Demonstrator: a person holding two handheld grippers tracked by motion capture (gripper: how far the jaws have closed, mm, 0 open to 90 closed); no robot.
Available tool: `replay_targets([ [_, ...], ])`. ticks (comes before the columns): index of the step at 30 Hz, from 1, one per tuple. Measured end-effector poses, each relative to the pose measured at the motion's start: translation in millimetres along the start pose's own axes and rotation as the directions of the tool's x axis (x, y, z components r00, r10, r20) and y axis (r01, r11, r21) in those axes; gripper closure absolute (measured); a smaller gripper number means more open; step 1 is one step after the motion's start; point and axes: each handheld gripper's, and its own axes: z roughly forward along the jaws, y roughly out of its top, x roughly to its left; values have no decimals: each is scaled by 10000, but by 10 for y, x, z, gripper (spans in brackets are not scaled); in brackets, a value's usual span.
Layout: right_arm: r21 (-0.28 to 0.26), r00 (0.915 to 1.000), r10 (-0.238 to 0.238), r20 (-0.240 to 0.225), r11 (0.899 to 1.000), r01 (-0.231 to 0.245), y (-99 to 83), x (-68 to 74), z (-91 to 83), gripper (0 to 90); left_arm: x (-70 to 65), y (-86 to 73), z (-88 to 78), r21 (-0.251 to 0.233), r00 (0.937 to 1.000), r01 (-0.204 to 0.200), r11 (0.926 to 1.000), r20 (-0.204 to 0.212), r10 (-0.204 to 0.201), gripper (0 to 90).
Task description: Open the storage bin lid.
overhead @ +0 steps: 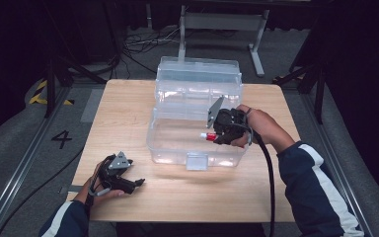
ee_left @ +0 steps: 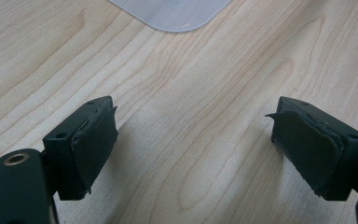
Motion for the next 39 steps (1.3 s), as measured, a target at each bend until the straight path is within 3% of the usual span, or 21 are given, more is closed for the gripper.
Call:
replay_targets([
  [11,169,9995,210,-234,9996,-206,37,-159,200,712,0,0,0,1,10000,3,10000,4,-3,144],
  [21,455,9996,236,-170,9987,-228,51,-253,382,712,-1,-1,0,3,10000,16,10000,11,-16,144],
  [32,765,9985,342,-436,9966,-308,24,-295,579,712,0,0,0,-4,10000,-1,10000,3,1,144],
  [39,759,9993,261,-252,9968,-241,10,-305,658,712,0,0,1,-7,10000,1,10000,3,-1,144],
])
